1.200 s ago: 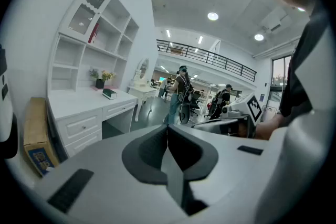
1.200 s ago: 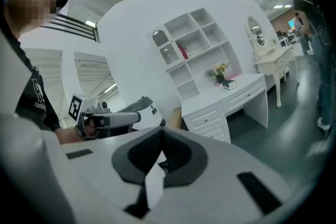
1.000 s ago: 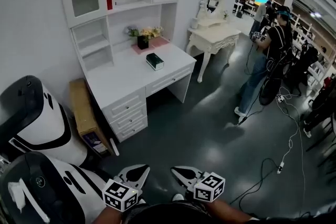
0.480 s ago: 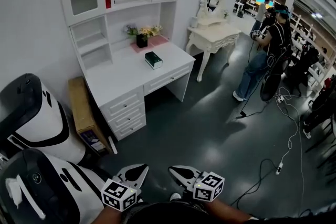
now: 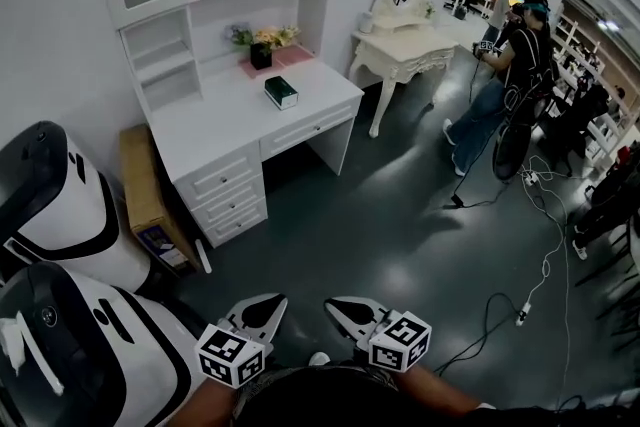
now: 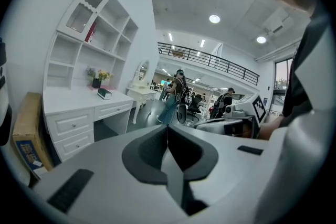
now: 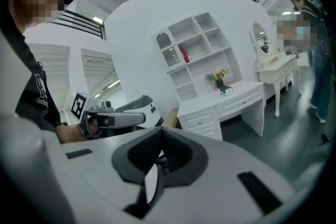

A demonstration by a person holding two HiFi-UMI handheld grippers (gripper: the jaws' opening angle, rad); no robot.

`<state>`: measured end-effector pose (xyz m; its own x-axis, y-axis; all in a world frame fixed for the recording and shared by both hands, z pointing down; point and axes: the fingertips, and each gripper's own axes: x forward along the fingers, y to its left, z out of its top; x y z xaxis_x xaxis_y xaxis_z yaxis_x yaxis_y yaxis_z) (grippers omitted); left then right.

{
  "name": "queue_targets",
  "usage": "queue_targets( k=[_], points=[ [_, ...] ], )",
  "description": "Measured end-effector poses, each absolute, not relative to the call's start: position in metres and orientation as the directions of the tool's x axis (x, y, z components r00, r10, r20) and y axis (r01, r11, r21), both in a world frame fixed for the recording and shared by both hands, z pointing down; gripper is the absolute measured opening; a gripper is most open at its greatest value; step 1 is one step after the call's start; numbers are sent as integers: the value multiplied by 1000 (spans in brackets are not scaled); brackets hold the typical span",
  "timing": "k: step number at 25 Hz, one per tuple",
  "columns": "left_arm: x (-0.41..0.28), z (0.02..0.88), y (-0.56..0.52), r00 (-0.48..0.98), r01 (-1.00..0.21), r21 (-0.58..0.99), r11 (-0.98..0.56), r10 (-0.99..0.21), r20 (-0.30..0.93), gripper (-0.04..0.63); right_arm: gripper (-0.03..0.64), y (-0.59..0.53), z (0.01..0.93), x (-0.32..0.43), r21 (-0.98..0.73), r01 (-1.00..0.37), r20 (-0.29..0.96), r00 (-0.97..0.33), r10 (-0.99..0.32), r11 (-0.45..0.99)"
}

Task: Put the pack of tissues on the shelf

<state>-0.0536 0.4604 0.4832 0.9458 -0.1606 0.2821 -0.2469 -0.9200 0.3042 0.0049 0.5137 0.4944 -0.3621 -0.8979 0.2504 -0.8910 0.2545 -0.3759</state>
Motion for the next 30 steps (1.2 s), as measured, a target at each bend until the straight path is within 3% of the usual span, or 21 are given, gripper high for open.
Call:
queue_targets(
  k=[15,23,30],
  points=[
    [-13,507,484,907,-310,275,-910,-196,372,15,9,522,513,60,-434,-866,231,-372,-899,247],
    [-13,519,437,903,-334,307,-891,-208,377,15,9,471,524,64,-443,-861,253,-389,-886,251],
    [10,503,328,919,-332,315,-889,-229,321,15,9,375,518,76,-393,-878,304,-405,-862,274]
  ],
)
